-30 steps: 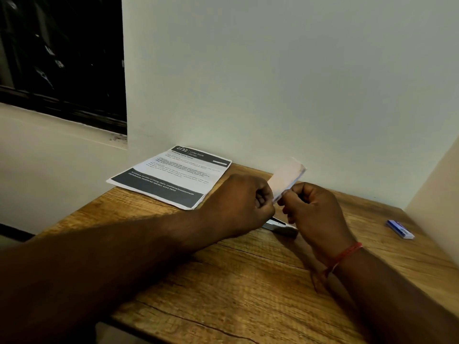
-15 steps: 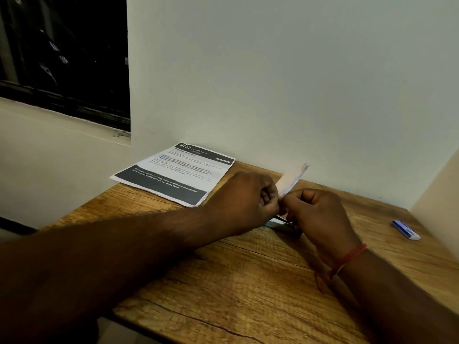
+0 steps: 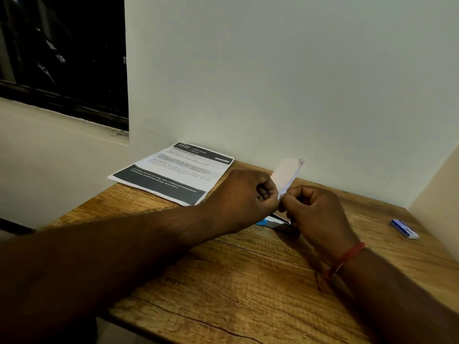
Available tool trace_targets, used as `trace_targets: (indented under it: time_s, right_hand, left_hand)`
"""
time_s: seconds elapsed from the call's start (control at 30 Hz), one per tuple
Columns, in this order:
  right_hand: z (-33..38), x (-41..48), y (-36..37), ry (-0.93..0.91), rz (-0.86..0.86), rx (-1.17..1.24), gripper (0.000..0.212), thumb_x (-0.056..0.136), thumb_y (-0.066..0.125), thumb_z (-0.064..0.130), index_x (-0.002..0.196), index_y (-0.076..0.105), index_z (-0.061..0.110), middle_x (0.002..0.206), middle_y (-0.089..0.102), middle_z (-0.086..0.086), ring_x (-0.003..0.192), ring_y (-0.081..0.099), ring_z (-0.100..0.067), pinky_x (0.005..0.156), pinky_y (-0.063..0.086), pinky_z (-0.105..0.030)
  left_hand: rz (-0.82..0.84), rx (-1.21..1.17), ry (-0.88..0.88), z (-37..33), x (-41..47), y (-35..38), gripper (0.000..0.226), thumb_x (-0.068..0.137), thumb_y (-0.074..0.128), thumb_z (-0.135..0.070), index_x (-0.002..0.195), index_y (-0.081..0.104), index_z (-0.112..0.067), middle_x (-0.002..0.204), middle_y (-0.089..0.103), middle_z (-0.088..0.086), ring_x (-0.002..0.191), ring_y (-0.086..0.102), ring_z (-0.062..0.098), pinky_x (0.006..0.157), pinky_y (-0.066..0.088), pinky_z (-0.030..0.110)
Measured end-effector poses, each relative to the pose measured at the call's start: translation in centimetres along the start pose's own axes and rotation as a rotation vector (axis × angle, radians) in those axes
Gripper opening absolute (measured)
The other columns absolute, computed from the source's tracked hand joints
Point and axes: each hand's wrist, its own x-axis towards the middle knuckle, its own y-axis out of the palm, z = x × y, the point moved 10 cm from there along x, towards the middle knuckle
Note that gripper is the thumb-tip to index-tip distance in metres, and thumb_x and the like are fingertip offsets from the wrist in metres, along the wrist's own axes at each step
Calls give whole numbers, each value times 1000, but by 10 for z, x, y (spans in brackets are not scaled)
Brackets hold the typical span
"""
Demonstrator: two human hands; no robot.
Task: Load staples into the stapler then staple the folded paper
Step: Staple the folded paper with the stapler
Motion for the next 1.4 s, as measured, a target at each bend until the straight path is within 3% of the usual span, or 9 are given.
trace_targets:
  time_s: [0.3, 0.5, 0.57, 0.63, 0.83, 1.03, 1.13, 1.27, 1.4]
  right_hand:
    - [1, 2, -1, -50, -8, 67, 23, 99, 72, 18, 77, 77, 12, 62, 68, -2, 57, 55, -9, 64, 48, -34]
    - [-2, 6, 0, -66, 41, 132, 20, 104, 68, 15, 88, 76, 7, 83, 74, -18, 64, 59, -14, 69, 53, -42]
    - [-3, 6, 5, -66, 86, 132, 22, 106, 65, 13, 87, 75, 6, 82, 73, -18, 65, 59, -16, 69, 53, -41]
    - [-6, 6, 8, -48, 105, 137, 23, 107, 62, 11, 88, 75, 5, 79, 74, -12, 64, 60, -13, 67, 54, -36]
    - [-20, 12, 3, 28, 66, 399, 29, 111, 59, 14, 96, 84, 9, 82, 75, -10, 75, 66, -22, 64, 54, -37]
    - [-22, 15, -3, -24, 11, 199, 26, 106, 73, 35, 92, 82, 14, 76, 77, -9, 60, 63, -17, 67, 56, -38]
    - [-21, 15, -5, -20, 8, 180, 28, 106, 71, 35, 92, 81, 13, 75, 77, -7, 60, 62, -16, 65, 54, -37]
    - [-24, 15, -2, -10, 3, 218, 37, 112, 63, 37, 93, 82, 12, 75, 74, -9, 62, 60, -22, 68, 53, -42]
    - [-25, 12, 1, 25, 14, 423, 43, 117, 51, 38, 108, 86, 15, 76, 70, -13, 68, 59, -24, 62, 52, -36]
  left_hand:
    - [-41, -135, -34, 11, 5, -3, 9, 96, 86, -26, 96, 81, -20, 83, 78, -5, 70, 67, -2, 67, 53, 12]
    - [-182, -405, -317, 60, 18, -27, 46, 96, 87, -47, 131, 72, -22, 117, 82, 0, 107, 81, 18, 96, 67, 35]
    - [-80, -624, -414, 73, 18, -16, 38, 101, 83, -42, 126, 76, -14, 114, 86, 4, 107, 83, 25, 101, 68, 47]
    - [-15, -714, -401, 73, 19, -11, 25, 104, 81, -30, 116, 81, -9, 103, 87, 2, 95, 82, 19, 93, 67, 41]
    - [-37, -617, -318, 69, 20, -11, 10, 102, 83, -21, 101, 83, -11, 91, 81, 8, 87, 71, 22, 85, 64, 38]
    - [3, -561, -260, 58, 16, -4, 12, 102, 82, -24, 96, 81, -14, 87, 82, 2, 80, 74, 14, 81, 61, 39]
    - [2, -551, -229, 57, 17, -6, 15, 100, 85, -31, 103, 84, -16, 102, 86, 10, 94, 79, 36, 85, 65, 47]
    - [-24, -546, -219, 55, 18, -10, 10, 100, 85, -21, 102, 85, -12, 106, 87, 14, 101, 83, 34, 86, 65, 43]
    - [-53, -522, -211, 57, 18, -14, 10, 100, 85, -22, 98, 84, -13, 102, 86, 18, 107, 80, 47, 93, 67, 55]
